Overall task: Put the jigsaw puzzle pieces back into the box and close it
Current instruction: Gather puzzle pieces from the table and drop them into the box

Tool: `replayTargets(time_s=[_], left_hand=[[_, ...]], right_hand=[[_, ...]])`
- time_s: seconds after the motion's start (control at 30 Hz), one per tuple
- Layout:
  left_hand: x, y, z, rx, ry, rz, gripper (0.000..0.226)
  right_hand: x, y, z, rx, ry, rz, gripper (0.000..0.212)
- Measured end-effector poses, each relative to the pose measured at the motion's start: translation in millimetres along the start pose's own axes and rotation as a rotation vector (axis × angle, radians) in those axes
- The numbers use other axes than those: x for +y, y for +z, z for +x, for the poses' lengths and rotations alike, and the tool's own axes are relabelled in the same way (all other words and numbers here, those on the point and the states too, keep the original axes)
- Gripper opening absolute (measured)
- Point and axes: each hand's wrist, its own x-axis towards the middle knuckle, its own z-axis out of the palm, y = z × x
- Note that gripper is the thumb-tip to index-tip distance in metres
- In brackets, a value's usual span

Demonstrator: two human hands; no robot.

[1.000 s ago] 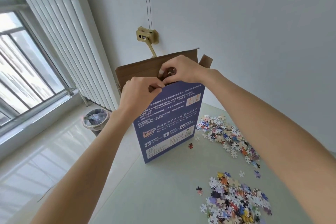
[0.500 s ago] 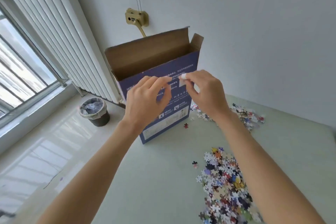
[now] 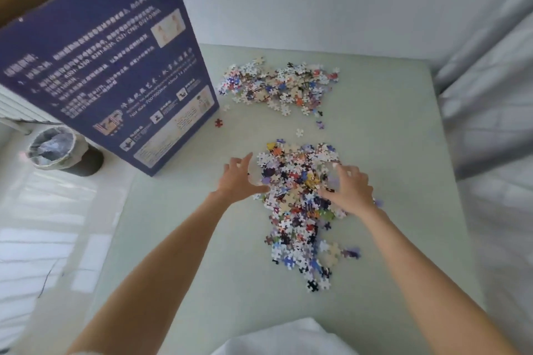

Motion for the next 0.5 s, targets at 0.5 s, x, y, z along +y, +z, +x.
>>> replayTargets(time_s=[0.5], left_hand=[[37,50,10,-0.024,0.127,0.031,0.100]], right_hand=[[-39,47,19,0.031,-0.127,0.112,0.099]])
